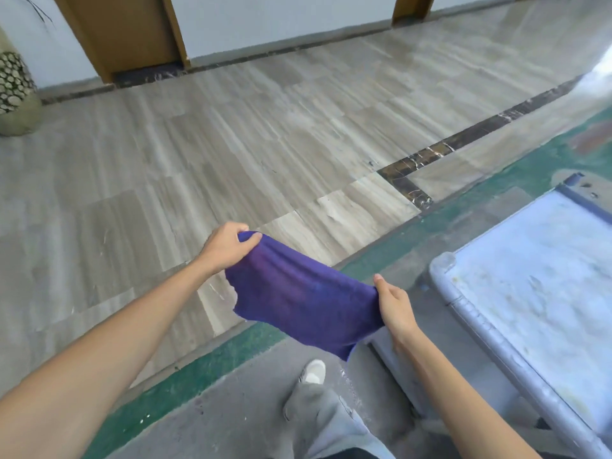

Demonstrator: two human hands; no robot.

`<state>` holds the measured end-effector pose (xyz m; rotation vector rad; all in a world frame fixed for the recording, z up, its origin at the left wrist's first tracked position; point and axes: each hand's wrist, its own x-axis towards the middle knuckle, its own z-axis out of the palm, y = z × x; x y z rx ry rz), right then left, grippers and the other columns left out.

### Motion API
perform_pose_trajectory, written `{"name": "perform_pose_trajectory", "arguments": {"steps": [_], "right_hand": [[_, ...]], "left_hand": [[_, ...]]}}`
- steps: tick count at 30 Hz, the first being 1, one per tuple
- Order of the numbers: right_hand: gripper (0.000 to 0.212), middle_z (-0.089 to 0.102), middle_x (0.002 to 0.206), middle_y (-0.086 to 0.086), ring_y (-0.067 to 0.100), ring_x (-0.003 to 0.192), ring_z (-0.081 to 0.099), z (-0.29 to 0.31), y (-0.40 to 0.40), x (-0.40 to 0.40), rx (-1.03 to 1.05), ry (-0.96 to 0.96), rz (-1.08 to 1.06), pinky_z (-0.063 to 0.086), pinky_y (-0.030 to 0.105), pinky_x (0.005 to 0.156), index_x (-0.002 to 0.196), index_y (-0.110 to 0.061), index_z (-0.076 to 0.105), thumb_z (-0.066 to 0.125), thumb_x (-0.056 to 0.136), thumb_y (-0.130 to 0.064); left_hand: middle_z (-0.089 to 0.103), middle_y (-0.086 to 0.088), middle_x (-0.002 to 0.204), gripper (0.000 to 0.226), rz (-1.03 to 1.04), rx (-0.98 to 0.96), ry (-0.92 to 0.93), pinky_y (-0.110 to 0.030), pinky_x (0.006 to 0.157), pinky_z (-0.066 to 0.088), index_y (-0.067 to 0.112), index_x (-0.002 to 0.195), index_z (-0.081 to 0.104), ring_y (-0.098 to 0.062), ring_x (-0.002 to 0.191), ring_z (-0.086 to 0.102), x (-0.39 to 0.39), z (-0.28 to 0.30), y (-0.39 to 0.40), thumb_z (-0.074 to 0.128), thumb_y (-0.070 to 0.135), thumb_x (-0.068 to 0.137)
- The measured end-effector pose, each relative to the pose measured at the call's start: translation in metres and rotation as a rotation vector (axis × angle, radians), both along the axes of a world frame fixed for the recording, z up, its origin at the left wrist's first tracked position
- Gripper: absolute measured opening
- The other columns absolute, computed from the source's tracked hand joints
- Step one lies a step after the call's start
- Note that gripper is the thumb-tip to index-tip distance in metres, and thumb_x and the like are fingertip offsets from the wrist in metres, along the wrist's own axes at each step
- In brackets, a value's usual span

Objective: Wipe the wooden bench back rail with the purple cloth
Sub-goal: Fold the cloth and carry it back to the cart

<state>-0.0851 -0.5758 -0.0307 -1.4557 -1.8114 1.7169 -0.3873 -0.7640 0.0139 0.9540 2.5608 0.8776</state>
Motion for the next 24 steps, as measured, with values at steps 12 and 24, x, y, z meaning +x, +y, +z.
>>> {"name": "perform_pose_trajectory", "arguments": {"steps": [12,24], "right_hand": [[0.040,0.028,0.066,-0.006,0.014,0.061,0.025,-0.005,0.169,-0.122,0.020,-0.027,-0.432,0.020,0.038,0.061,0.069,-0.022,0.030,0.046,0.103,-0.035],[0.046,0.026,0.067,-0.001,0.009,0.058,0.023,0.007,0.282,-0.111,0.275,-0.004,-0.939,0.020,0.026,0.051,0.067,-0.016,0.033,0.053,0.106,-0.032]], "left_hand": [[0.031,0.007,0.053,0.063,-0.291,0.009,-0.187,-0.030,0.049,0.027,0.019,0.055,0.032,-0.011,0.047,0.034,-0.159,0.005,0.271,0.071,0.066,0.072],[0.034,0.000,0.058,0.057,-0.802,-0.046,-0.248,-0.031,0.053,0.027,0.018,0.060,0.037,-0.016,0.053,0.035,-0.153,-0.015,0.562,0.082,0.050,0.071]]}}
